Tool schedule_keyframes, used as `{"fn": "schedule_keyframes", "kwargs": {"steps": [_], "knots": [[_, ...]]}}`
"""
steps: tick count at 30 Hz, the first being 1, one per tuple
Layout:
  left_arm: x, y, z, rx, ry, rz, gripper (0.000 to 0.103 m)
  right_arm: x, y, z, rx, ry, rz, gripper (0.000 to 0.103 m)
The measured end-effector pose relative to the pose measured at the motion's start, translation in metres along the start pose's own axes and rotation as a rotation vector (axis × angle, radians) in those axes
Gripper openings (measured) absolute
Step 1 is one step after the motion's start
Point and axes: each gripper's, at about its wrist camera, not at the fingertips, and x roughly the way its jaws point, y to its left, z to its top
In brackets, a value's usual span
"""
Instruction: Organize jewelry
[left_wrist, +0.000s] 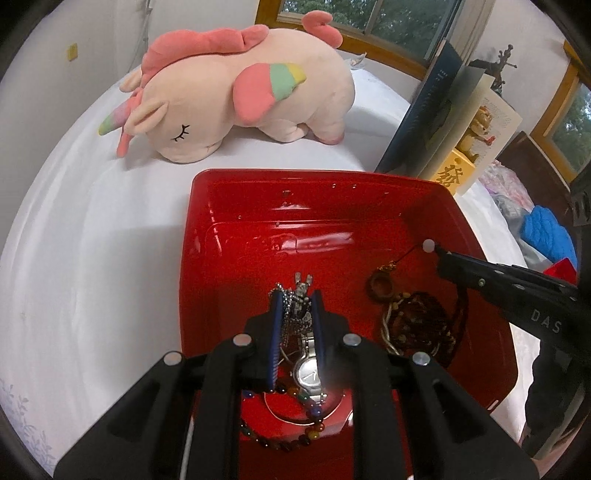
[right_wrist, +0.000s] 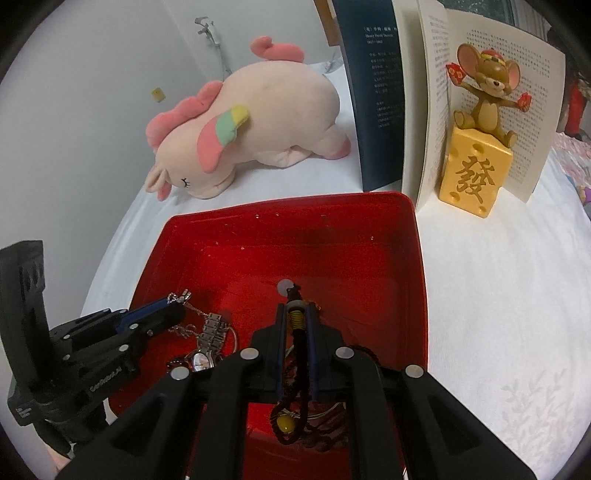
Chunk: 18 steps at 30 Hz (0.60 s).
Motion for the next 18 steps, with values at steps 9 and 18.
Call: {"fn": "schedule_keyframes", "kwargs": {"steps": [9,18], "knots": [[0.003,0.001,-0.001,-0.003,0.034,-0.022,0.027,-0.003,0.004,-0.003,-0.021,-0.019,-0.035,0.030],[-0.027,-0.011,-0.010,0.022,-0.057,0.032,0.052,-0.022,0.011,-0.013,-0.041,-0.056,-0.048,0.030]]}}
